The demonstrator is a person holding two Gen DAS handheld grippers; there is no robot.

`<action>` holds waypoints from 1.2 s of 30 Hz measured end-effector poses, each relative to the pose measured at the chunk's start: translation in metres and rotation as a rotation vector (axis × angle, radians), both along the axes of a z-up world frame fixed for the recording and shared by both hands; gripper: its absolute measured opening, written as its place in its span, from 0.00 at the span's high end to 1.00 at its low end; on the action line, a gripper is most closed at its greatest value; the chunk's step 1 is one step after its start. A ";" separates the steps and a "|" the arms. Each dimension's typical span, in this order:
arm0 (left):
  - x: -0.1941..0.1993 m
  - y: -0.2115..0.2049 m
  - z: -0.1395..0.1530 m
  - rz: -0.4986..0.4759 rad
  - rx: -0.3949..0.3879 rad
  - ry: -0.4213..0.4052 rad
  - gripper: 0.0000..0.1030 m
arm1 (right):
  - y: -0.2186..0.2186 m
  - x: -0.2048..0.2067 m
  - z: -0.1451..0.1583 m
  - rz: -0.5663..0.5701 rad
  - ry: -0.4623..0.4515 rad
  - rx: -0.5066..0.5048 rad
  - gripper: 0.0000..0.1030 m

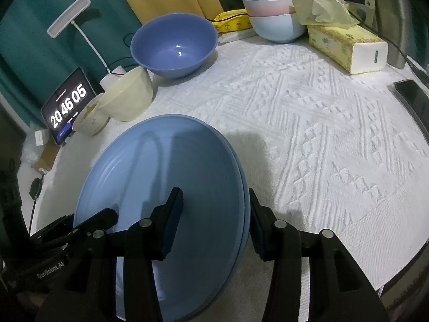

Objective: Organize plates and bowls

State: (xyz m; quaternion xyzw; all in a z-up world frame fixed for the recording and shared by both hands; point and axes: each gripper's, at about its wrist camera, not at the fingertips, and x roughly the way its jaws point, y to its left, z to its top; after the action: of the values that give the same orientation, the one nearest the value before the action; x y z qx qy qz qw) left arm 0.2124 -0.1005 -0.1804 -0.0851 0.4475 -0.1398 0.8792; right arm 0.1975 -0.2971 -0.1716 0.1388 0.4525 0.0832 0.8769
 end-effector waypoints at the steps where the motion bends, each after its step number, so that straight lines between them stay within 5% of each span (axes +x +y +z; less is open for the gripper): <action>1: 0.000 0.001 0.001 0.002 -0.001 -0.001 0.43 | 0.001 0.000 0.001 0.001 -0.001 -0.002 0.53; 36: 0.004 0.094 0.017 0.147 -0.032 -0.053 0.43 | 0.098 0.034 0.026 0.153 -0.033 -0.040 0.53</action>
State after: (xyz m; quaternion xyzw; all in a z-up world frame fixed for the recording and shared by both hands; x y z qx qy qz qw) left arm 0.2161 -0.0063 -0.1636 -0.1280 0.4144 -0.0840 0.8971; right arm 0.2312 -0.1995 -0.1458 0.0849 0.4489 0.1432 0.8779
